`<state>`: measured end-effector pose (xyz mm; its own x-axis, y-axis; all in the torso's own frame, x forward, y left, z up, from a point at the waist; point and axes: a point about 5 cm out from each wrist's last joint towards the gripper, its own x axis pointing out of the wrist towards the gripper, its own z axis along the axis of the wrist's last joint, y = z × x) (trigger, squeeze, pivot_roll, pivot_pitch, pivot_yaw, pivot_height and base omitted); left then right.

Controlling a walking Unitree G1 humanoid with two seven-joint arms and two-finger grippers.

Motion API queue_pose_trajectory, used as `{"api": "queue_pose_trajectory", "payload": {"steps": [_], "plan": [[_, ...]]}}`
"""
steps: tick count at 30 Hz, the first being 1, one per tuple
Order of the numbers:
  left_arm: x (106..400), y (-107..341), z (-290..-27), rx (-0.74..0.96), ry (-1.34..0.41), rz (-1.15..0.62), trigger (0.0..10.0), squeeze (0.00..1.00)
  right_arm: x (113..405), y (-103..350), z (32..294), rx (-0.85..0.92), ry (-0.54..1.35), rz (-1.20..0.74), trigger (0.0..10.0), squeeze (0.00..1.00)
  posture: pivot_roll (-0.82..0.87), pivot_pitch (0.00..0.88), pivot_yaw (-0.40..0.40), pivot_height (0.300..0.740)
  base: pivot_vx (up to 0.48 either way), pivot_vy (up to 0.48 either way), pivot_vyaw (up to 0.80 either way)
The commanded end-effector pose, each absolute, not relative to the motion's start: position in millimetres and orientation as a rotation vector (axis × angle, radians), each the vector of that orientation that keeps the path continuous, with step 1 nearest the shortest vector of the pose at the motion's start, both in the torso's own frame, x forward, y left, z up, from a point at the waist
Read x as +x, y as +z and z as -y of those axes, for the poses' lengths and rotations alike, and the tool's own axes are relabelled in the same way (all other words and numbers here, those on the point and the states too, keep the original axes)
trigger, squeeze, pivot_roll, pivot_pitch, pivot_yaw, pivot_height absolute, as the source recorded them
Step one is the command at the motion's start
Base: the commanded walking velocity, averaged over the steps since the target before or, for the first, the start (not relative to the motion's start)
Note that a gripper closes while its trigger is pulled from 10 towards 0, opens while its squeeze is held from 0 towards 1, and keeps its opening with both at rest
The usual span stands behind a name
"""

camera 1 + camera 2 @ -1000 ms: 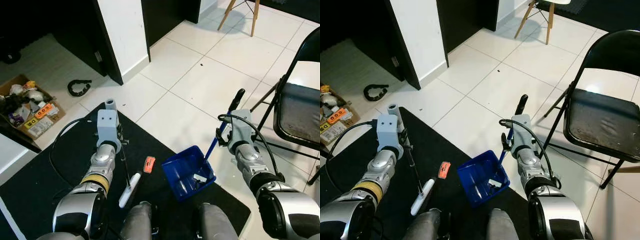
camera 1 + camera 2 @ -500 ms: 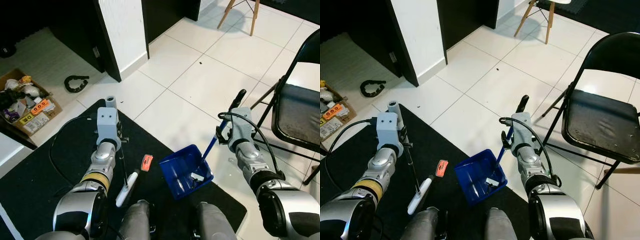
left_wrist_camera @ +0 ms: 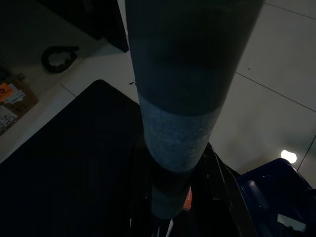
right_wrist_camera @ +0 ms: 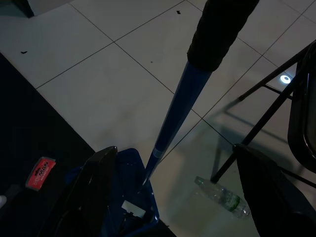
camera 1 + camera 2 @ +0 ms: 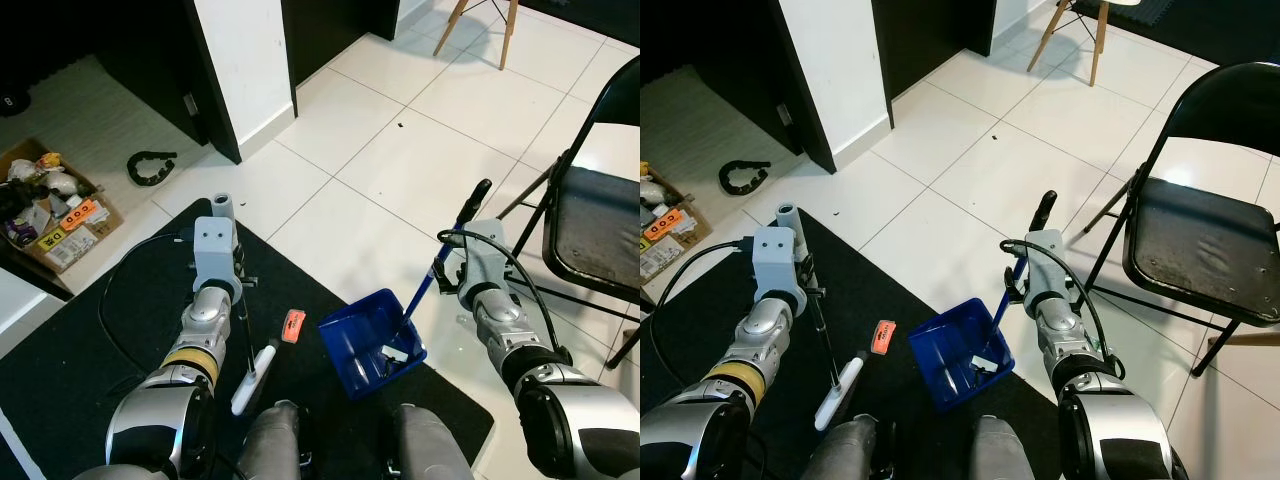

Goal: Sweep floor

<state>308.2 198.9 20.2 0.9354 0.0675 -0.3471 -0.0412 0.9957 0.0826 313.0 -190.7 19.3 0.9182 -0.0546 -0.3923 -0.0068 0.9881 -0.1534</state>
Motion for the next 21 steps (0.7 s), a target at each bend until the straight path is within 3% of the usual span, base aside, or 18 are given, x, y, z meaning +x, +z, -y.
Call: {"api": "queue_pose_trajectory", "payload": {"steps": [1, 21], "plan": [[287.7, -5.4, -193.8, 0.039, 0.052, -0.483, 10.0, 0.00, 310.6, 17.3, 194.0, -0.167, -0.025, -0.415, 10.0, 0.00, -0.04, 0.084, -0.013, 0.740, 0.000, 0.000, 0.00], [288.1, -4.8, -195.0, 0.037, 0.052, -0.481, 10.0, 0.00, 311.2, 17.6, 192.0, -0.157, -0.018, -0.413, 10.0, 0.00, -0.04, 0.073, -0.017, 0.740, 0.000, 0.000, 0.00]]}}
